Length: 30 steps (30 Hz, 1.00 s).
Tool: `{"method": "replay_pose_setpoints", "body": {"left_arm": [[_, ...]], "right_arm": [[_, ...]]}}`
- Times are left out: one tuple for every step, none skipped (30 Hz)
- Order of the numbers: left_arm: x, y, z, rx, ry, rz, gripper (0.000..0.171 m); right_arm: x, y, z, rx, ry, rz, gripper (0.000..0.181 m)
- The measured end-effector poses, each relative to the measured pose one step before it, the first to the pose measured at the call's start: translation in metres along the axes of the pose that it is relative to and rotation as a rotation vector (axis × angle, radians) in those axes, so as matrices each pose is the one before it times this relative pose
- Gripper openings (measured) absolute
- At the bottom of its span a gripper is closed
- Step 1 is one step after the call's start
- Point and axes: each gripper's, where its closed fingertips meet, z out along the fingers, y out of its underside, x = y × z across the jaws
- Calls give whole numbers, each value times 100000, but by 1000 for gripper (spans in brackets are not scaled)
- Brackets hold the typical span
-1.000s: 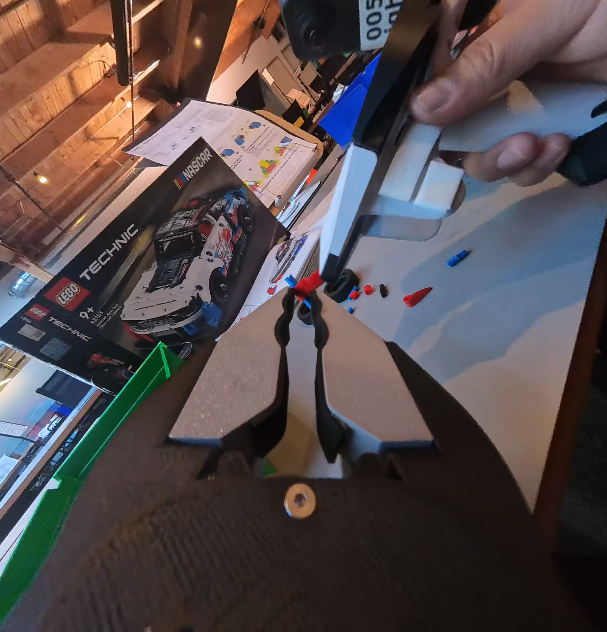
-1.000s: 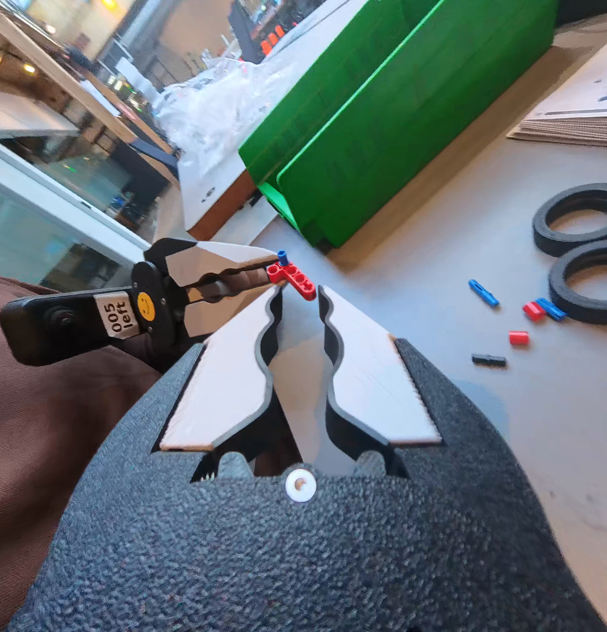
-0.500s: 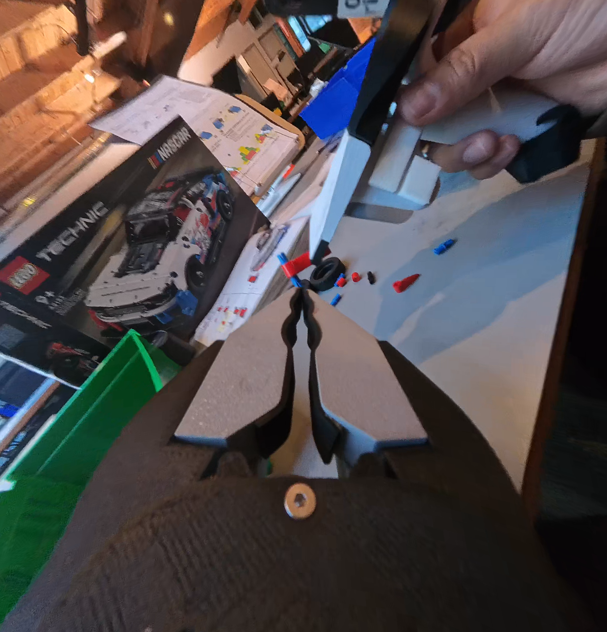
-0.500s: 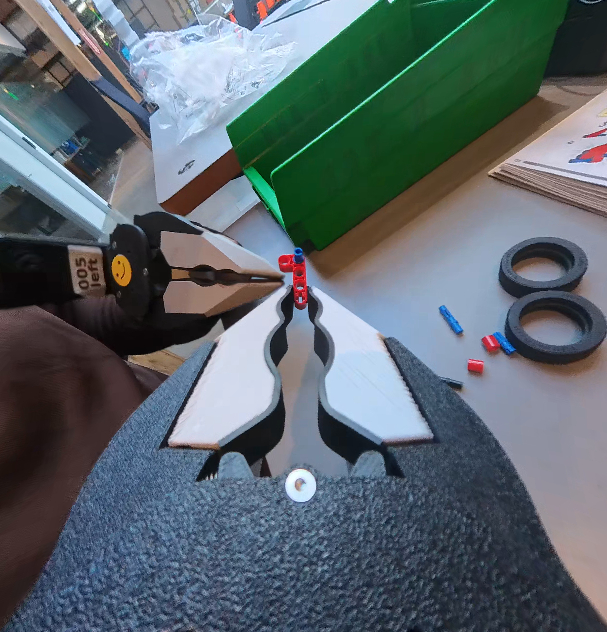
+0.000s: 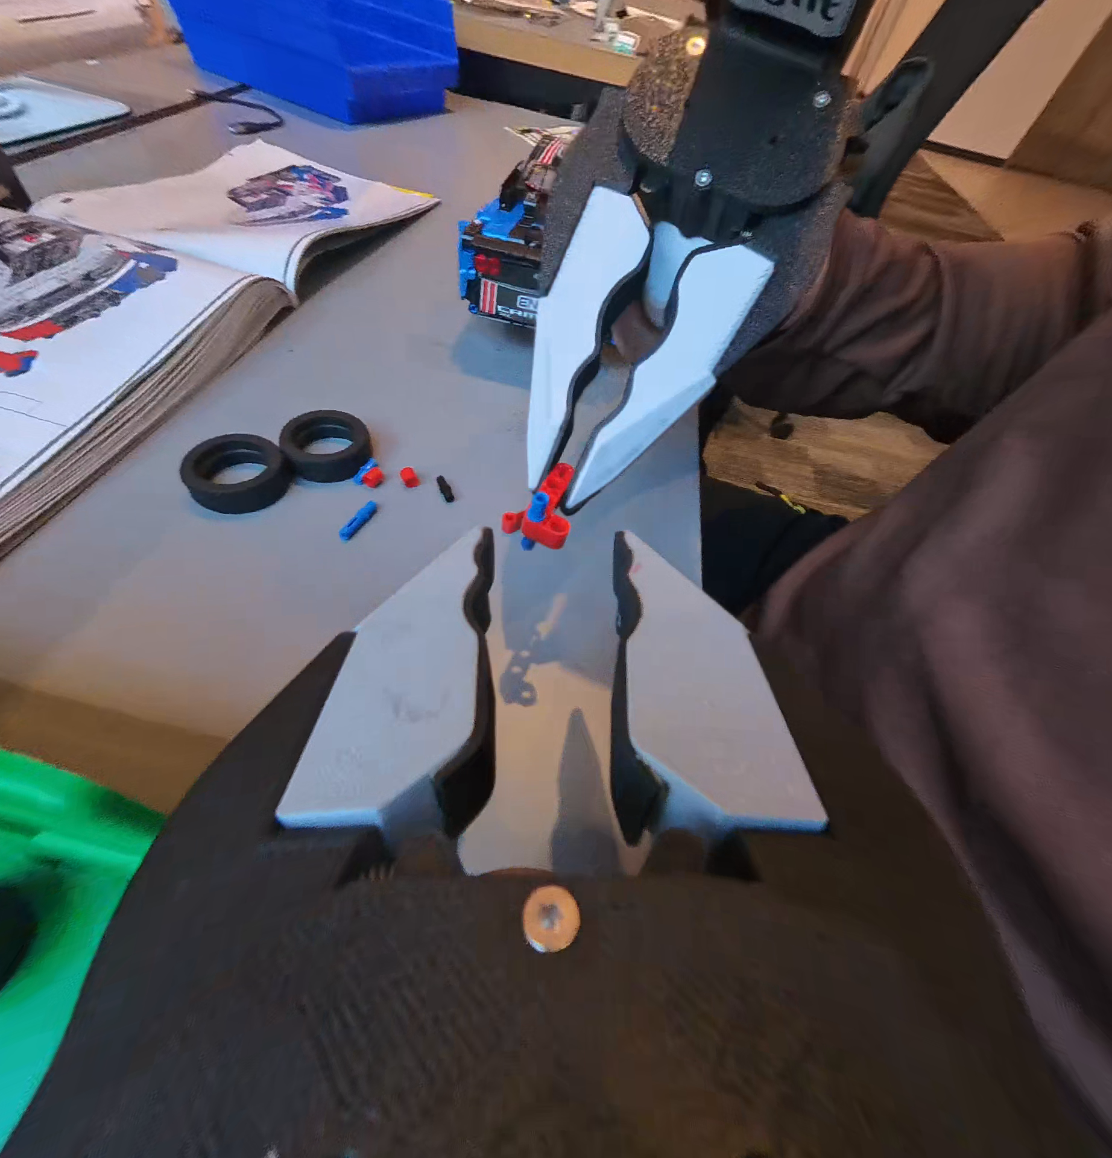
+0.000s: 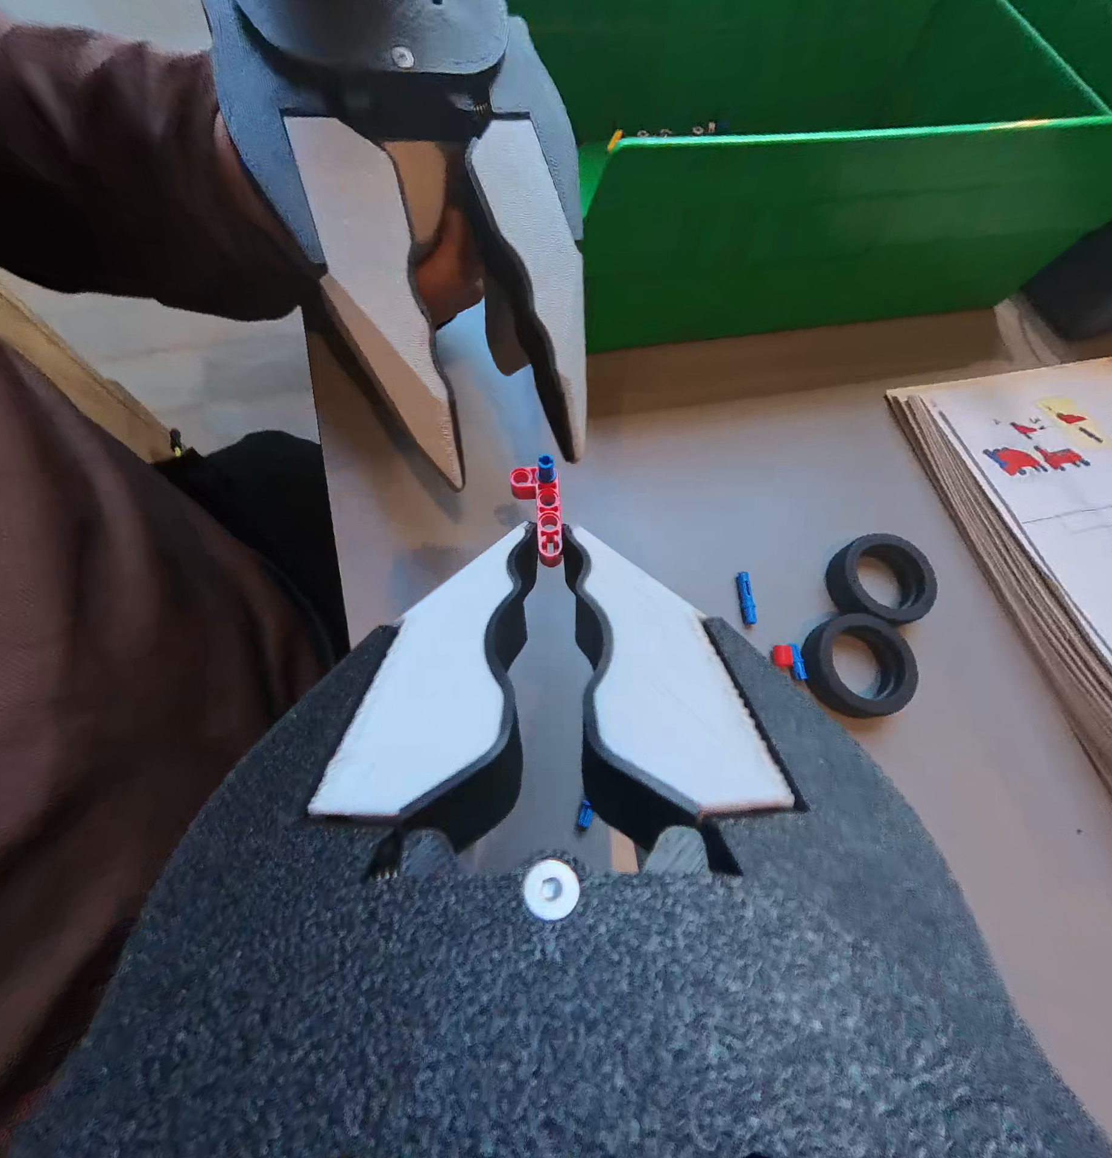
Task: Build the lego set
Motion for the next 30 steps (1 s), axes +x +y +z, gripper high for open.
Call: {"method": "replay_pose_setpoints", "body": {"left_arm": [[132,120,138,-373,1067,1279,30],[2,184,131,-828,-271,1711,26],[18,173,145,-879,-459,1568,23],[180,128,128,-712,393,1319,20],[288,99,158,-396,1032,1023,19],[198,129,170,-496,561,463,21],[140,199,191,-798,526,-11,23],[134,161,155,-680,723,-341,24],[71,85,102,-178,361,-206,24],[-27,41,39,-14,-255,67,24],[14,-6,-16,50,-8,238,24],[33,-46,-30,251,182,112,23],[36,-83,-22,446,299,26,23],[25,-102,-10,586,118,112,23],[67,-100,18,688,297,409,23],[137,-89,30,702,464,717,22],[269,-70,-23,640,789,1420,15],[-86,-120,-66,945,-2298,2453,15],[-194,-180,-116,1104,-3896,3987,14],[-314,-142,-95,300,-5600,5223,14],[-471,46,-61,-1576,-7549,7263,14],[-692,191,-53,-3082,-10206,10364,14],[-662,295,-28,-4148,-10614,11825,14],[-322,364,38,-4869,-8021,11430,14],[-32,352,100,-4482,-5970,10638,15],[60,406,172,-4387,-5219,9597,15],[101,447,211,-4549,-4406,8012,15],[254,369,203,-3849,-2733,6409,15],[326,194,131,-2506,-1526,4610,15],[187,-2,23,-784,-1571,2469,15]], "right_arm": [[-31,194,17,-1106,145,-1437,6],[-23,178,-9,-881,231,-1411,6],[11,125,-56,-617,499,-1334,6],[-65,59,-79,-323,204,-1427,6],[-128,37,-90,-25,-182,-1523,6],[-108,33,-63,76,-99,-1431,6],[-90,49,-34,-173,-104,-1240,6],[-96,53,-23,-325,-164,-1118,6],[-77,18,-5,-236,-40,-1081,6],[-86,-5,2,-79,-46,-1093,6],[-145,-63,-13,229,-383,-1195,6],[-172,-120,-9,581,-397,-1344,6],[-168,-153,0,845,-384,-1466,6],[-228,-198,-4,996,-659,-1544,6],[-131,-161,15,755,-106,-1383,6],[10,-57,27,150,515,-903,6],[59,22,38,-168,429,-119,6],[181,13,45,109,935,761,6],[304,57,62,-90,1780,1268,7],[439,233,107,-1047,2543,1391,7],[526,420,152,-2085,2845,1516,8],[305,512,209,-2477,1282,2084,8],[76,444,220,-1940,-424,3038,12],[39,258,192,-797,-787,4065,15],[-3,3,164,699,-1214,5013,18],[-167,-190,128,1654,-2296,5872,21],[-203,-262,146,1793,-2676,6442,26],[-212,-253,135,1499,-2597,6252,32],[-199,-179,169,1008,-2324,5434,37],[-32,-125,169,730,-938,4523,37]]}}
